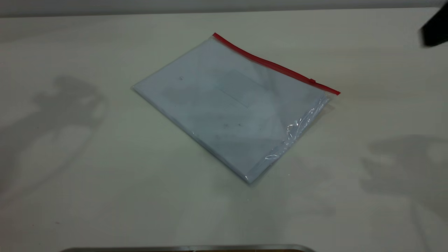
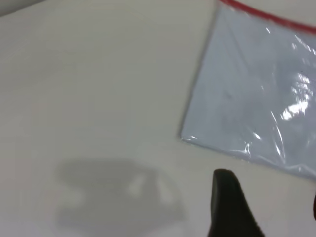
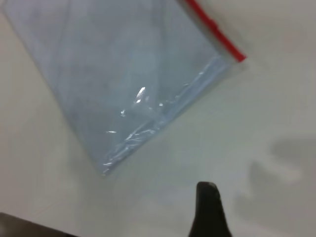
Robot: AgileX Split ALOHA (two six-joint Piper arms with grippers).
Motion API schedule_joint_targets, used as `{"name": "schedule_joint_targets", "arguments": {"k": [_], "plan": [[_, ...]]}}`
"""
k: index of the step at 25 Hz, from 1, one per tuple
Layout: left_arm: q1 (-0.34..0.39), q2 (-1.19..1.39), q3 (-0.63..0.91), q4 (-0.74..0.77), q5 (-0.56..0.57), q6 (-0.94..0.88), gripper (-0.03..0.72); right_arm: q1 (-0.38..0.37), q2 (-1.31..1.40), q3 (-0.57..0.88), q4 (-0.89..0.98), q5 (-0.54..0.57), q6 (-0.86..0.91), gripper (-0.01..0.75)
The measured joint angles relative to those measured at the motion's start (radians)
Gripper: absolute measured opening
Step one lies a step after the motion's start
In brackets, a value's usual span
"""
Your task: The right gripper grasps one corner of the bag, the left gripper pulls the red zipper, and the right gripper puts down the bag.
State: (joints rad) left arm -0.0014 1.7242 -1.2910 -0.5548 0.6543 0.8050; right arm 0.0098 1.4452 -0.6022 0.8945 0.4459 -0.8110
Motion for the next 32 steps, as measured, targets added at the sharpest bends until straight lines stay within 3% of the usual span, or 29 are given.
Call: {"name": "schedule_joint_targets", "arguments": {"k": [7, 10, 15, 32], "plan": [[-0.066, 0.115, -0.011, 0.002, 0.001, 0.128, 0.464, 0.0, 0.282, -0.013, 0.626, 0.001, -0.613, 0.584], [-0.081, 0.146, -0.011, 0.0, 0.0, 0.133, 0.464, 0.0, 0.401, -0.043, 0.824, 0.061, -0.82, 0.584], [-0.085, 0.164, -0.012, -0.005, -0.001, 0.134, 0.464, 0.0, 0.622, -0.157, 0.881, 0.161, -0.919, 0.584], [-0.086, 0.164, -0.013, -0.005, -0.003, 0.134, 0.464, 0.0, 0.984, -0.431, 0.895, 0.186, -0.981, 0.584]]}}
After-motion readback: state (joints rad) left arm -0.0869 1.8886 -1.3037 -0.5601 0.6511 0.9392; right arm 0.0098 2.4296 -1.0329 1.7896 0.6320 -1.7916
